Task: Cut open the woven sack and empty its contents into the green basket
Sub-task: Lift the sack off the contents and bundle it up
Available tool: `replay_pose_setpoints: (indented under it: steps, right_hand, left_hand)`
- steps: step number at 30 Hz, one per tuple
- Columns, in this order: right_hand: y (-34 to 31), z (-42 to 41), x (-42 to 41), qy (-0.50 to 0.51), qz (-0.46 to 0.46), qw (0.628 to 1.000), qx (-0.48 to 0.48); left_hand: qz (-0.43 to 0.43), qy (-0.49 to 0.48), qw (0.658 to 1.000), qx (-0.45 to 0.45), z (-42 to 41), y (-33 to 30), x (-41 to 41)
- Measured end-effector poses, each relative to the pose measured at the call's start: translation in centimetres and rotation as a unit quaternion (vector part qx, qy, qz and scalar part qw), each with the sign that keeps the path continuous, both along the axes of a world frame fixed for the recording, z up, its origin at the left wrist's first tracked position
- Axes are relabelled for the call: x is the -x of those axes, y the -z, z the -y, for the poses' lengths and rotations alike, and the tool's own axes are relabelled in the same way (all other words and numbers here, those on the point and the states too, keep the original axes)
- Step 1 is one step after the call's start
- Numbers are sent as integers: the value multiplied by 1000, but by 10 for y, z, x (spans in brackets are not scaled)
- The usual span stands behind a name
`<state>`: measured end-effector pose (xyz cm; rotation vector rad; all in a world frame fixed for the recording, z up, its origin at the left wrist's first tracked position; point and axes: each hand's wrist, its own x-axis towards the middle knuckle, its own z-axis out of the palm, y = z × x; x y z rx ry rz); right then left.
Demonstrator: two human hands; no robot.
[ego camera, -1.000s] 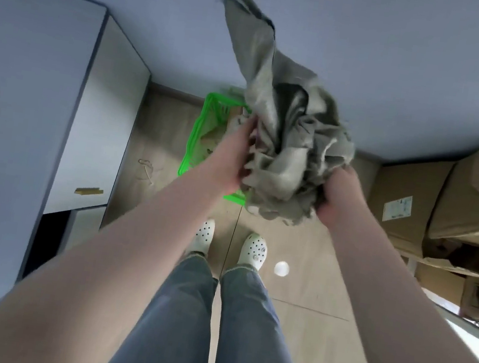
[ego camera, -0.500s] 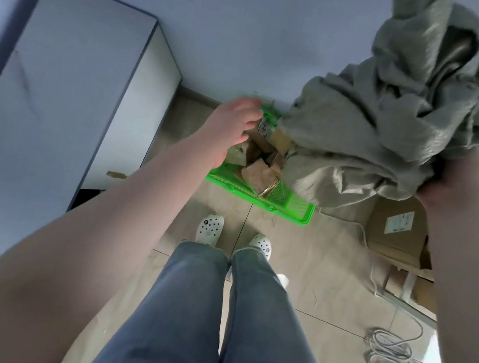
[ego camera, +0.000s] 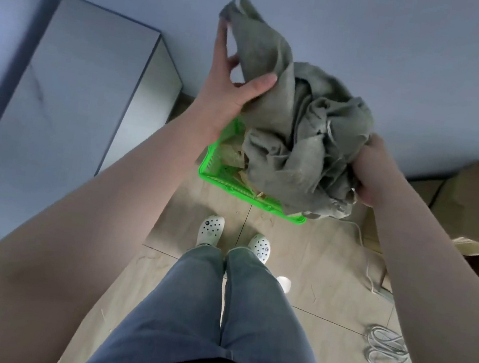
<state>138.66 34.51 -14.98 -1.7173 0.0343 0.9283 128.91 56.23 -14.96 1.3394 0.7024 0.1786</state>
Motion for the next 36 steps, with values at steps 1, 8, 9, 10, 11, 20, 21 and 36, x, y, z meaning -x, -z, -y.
replay_pose_setpoints:
  steps: [1,8,9,10,11,20,21,36]
  right_hand:
    - [-2,2,0,-1,-16,1000,-10]
    - [-10,36,-8,173,-183,968,15]
    - [-13,40,-7,202,-173,964,9]
    - [-17,44,-4,220,-160,962,7]
    - [-19,46,-1,230,-156,961,7]
    - [-54,39,23,142,-133,980,-29]
    - [-59,38,26,117,-80,990,10]
    - [-94,20,32,49,-9,995,91]
  left_hand:
    - [-8,-18,1000,-18,-2,-4,1]
    - [-77,-221,969,-79,-35,-26,9]
    - [-84,-245,964,-59,-39,-32,10]
    - [-90,-265,960,-32,-43,-36,12]
    - [-97,-280,955,-1,-46,-40,12]
    - [-55,-344,925,150,-44,-75,8]
    - [-51,-344,925,152,-44,-78,7]
    - [11,-309,950,54,-32,-110,-11]
